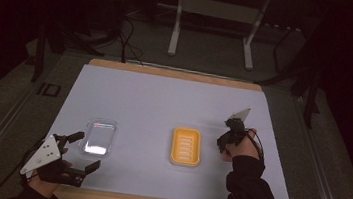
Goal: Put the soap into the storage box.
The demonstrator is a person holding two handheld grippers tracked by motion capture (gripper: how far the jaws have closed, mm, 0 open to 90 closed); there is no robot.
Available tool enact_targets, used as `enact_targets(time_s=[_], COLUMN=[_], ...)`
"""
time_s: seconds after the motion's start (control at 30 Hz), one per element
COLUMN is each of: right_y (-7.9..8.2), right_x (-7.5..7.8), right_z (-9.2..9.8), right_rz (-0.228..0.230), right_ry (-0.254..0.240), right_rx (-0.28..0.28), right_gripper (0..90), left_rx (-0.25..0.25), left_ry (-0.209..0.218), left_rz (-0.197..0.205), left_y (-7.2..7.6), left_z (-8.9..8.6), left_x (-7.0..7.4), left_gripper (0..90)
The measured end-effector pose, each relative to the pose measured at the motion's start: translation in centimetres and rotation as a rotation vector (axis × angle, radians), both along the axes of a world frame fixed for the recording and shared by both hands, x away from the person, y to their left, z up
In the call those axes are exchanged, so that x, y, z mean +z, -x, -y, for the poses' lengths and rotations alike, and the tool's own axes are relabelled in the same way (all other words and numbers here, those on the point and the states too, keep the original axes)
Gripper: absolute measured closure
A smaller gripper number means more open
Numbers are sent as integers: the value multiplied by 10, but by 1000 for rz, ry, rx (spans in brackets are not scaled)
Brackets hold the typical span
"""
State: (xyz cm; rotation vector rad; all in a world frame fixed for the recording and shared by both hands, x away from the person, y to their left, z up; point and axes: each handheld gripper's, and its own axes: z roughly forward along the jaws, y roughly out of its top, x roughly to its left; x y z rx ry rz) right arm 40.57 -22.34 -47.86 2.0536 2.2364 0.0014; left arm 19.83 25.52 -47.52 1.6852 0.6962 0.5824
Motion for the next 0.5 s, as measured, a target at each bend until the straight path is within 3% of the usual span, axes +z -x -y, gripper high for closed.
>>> enact_targets(time_s=[0.5], right_y=[6], right_x=[33], right_z=[-16], right_rz=[41], right_ry=[-2], right_rx=[32], right_gripper=[363], left_rx=[-5], left_ry=[10], left_rz=[7], left_y=[1], left_z=[1], left_x=[1], left_gripper=[4])
